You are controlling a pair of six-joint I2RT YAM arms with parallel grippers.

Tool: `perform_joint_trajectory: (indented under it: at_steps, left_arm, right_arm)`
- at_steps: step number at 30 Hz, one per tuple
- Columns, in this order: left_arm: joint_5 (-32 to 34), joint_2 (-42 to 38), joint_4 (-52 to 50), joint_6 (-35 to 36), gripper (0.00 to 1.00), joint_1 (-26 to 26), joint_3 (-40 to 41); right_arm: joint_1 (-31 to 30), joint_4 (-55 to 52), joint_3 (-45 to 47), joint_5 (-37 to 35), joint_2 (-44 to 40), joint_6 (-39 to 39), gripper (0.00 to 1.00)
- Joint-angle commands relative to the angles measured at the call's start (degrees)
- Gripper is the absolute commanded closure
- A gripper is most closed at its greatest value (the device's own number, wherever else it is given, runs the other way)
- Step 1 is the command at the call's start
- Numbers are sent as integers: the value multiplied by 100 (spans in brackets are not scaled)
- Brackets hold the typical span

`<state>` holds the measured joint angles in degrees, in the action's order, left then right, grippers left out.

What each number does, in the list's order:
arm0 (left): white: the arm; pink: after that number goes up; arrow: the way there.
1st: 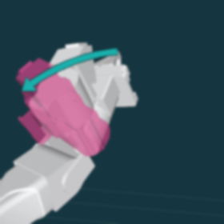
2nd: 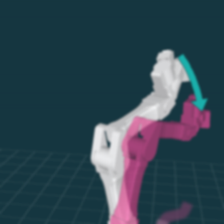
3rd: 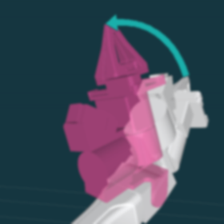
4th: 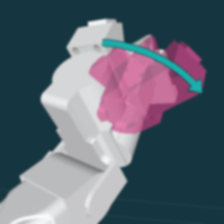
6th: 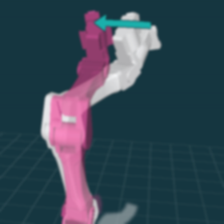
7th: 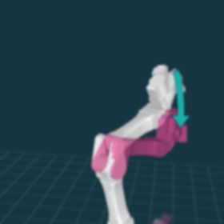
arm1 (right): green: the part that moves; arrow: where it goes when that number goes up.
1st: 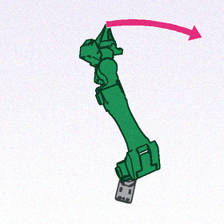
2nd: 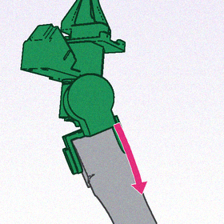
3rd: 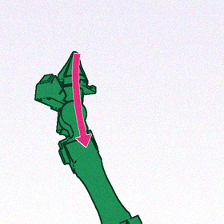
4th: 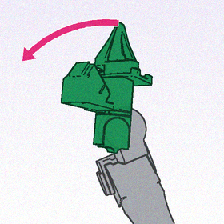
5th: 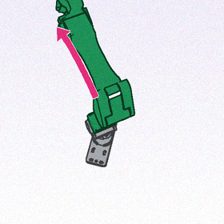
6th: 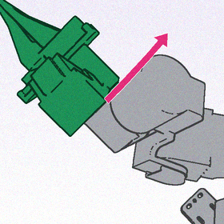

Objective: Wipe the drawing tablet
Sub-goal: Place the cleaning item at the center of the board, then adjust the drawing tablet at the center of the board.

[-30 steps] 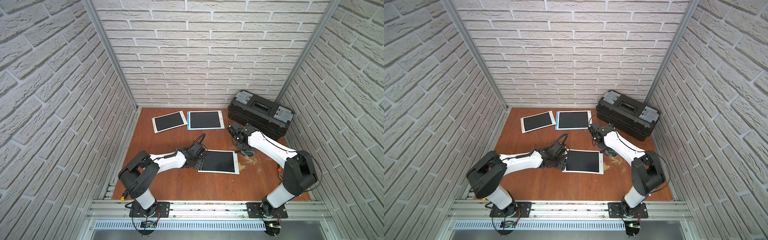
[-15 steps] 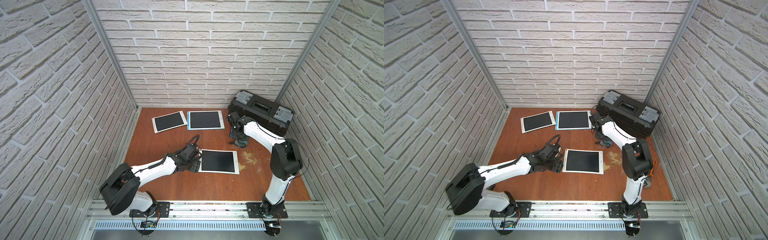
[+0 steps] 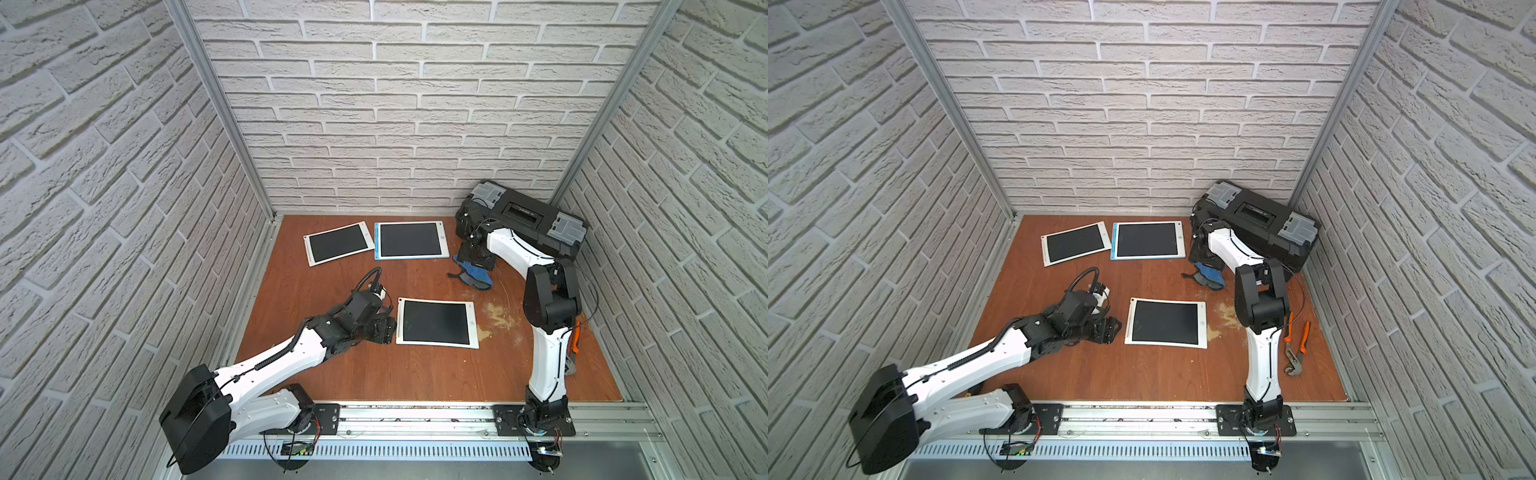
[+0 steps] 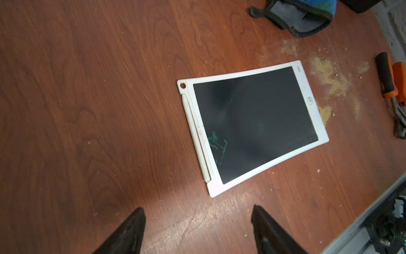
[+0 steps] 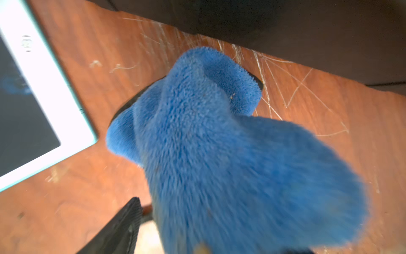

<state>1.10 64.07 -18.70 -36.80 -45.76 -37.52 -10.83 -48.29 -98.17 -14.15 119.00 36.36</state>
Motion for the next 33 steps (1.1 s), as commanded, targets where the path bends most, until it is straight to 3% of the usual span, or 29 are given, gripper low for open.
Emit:
perform_joint_trajectory:
  at_steps: [1, 6, 10, 13, 16, 19, 23, 33]
  left_arm:
    - [-299, -20, 333, -152, 22, 90, 83]
    - [-489, 15, 364, -113, 21, 153, -63]
    - [-772, 57, 779, -248, 20, 278, 121]
    - [-1204, 222, 1378, -410, 20, 648, 387]
    - [-1721, 450, 1901, -587, 20, 1100, 649]
    - [-1824, 515, 2086, -607, 20, 1344, 785]
    - [-2265, 752, 2626, -869, 20, 1621, 1016]
    - [-2872, 1542, 3061, -1213, 20, 1647, 960]
  right_arm:
    - [-24, -95, 281, -33, -864, -217, 20]
    - [-24, -59, 919, 87, -1679, -456, 19]
    - [-42, 846, 2323, 1502, -2504, -965, 20]
    - [-42, 1350, 3228, 2243, -2809, -1001, 22]
    - [-49, 1737, 3988, 2660, -2943, -872, 29]
    - [-42, 2293, 4723, 3001, -3121, -681, 34]
    - [-48, 2438, 5095, 3057, -3146, -595, 35]
    - [-49, 2614, 5471, 3174, -3041, -430, 35]
